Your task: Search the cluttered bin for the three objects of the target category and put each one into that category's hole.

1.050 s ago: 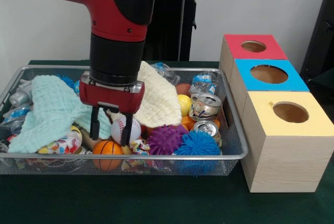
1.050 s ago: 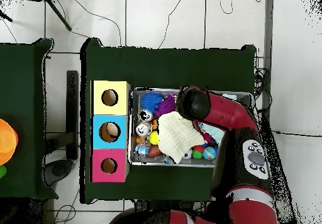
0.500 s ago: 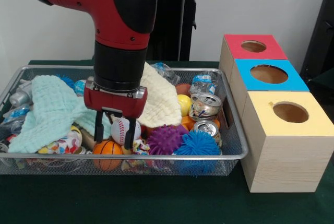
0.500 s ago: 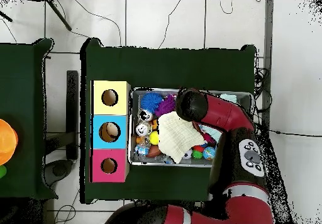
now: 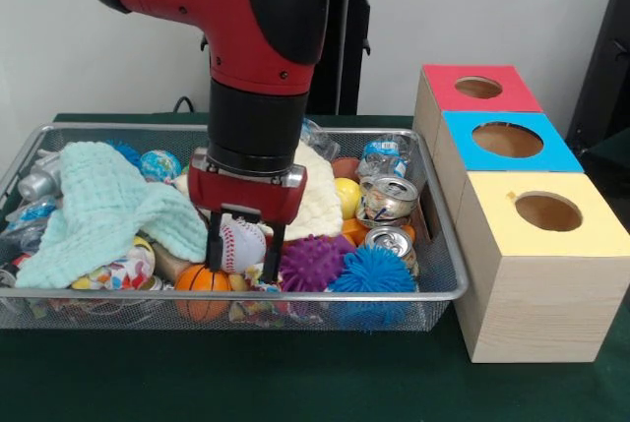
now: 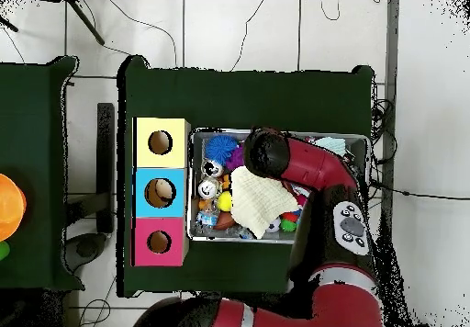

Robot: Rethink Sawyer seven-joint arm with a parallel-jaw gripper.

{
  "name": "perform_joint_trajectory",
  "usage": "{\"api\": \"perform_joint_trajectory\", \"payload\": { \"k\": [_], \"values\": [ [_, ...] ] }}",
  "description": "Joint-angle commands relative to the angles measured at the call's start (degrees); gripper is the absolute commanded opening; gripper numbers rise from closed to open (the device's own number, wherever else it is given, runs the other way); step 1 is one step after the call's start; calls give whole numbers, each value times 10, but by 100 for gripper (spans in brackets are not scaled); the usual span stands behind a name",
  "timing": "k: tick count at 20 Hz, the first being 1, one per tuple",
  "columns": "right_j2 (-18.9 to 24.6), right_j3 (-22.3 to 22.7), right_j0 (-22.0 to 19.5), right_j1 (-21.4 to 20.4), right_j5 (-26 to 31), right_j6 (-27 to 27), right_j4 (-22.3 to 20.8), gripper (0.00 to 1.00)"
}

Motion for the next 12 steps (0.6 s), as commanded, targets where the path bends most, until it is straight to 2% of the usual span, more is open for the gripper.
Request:
{"api": "perform_joint_trajectory", "payload": {
  "k": [1, 6, 12],
  "values": [
    [0, 61, 13, 14, -32, 168, 31, 100],
    [25, 74, -10, 17, -62, 146, 34, 100],
    [45, 65, -32, 32, -59, 112, 29, 100]
  ]
}}
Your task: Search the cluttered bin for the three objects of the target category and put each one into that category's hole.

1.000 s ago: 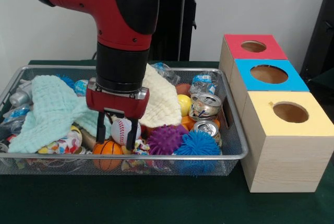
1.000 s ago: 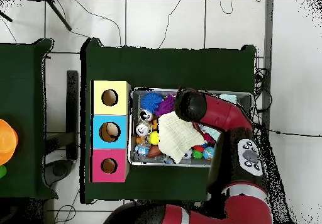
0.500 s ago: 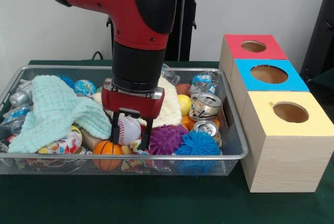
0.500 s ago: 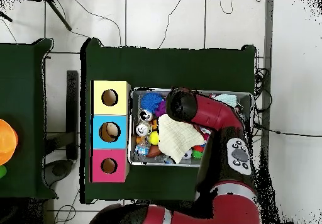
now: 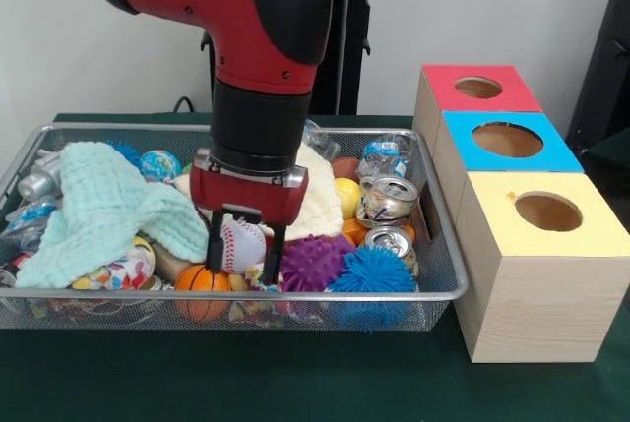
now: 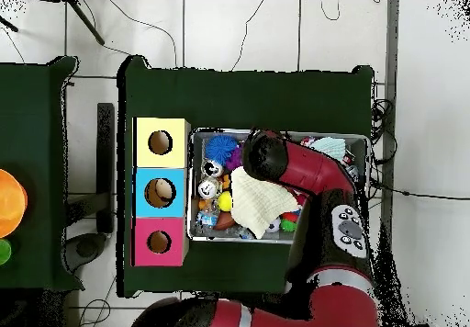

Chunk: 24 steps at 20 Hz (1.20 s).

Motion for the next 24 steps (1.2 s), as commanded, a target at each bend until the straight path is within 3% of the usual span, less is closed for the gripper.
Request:
{"api": "perform_joint_trajectory", "payload": {
  "k": [1, 5, 12, 20, 24],
  "values": [
    [53, 49, -36, 33, -31, 108, 11, 100],
    [61, 46, -42, 41, -47, 100, 2, 100],
    [37, 66, -18, 33, -89, 114, -13, 100],
    [-1, 74, 20, 32, -124, 141, 4, 100],
    [2, 78, 16, 18, -102, 130, 10, 100]
  ]
}}
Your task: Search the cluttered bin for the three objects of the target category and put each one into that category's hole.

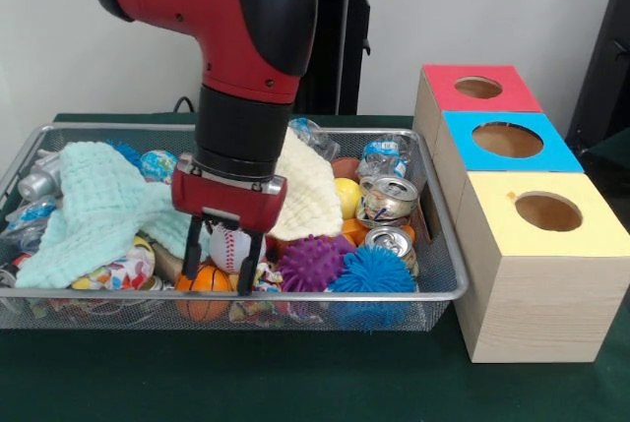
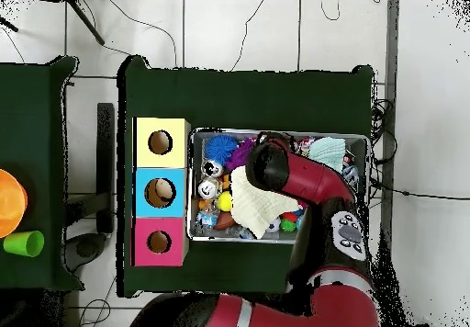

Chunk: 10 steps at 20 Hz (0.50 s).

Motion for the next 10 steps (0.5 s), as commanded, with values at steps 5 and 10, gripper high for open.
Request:
{"api": "perform_joint_trajectory", "payload": {
  "k": [5, 10],
  "values": [
    [25, 69, 6, -19, 16, 123, 16, 100],
    [31, 51, -4, -34, 66, 107, 26, 100]
  ]
}}
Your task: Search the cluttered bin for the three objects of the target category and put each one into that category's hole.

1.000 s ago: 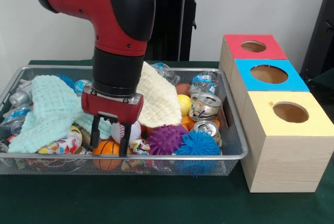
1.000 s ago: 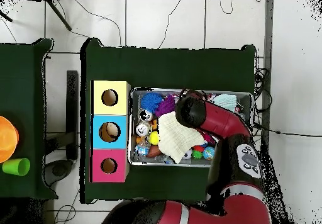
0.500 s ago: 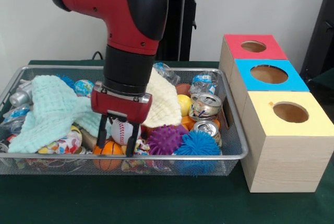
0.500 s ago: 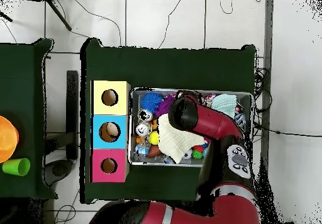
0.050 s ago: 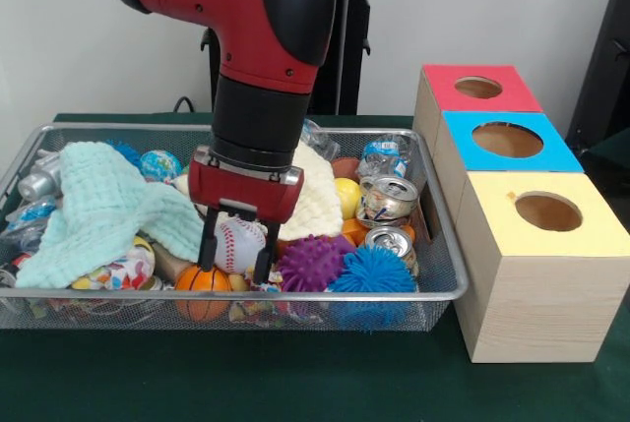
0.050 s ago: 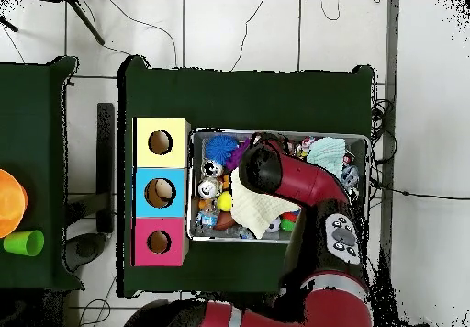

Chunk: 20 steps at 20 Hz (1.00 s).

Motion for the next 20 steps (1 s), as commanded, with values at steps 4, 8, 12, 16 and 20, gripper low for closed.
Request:
{"api": "perform_joint_trajectory", "payload": {
  "k": [4, 8, 12, 16, 20],
  "values": [
    [36, 27, -21, -23, 141, 100, 40, 100],
    [27, -11, -18, -11, 249, 85, 45, 100],
    [23, -12, -8, -7, 268, 85, 37, 100],
    [25, -3, -2, -3, 280, 98, 36, 100],
    [36, 4, -6, 7, 286, 98, 38, 100]
  ]
}}
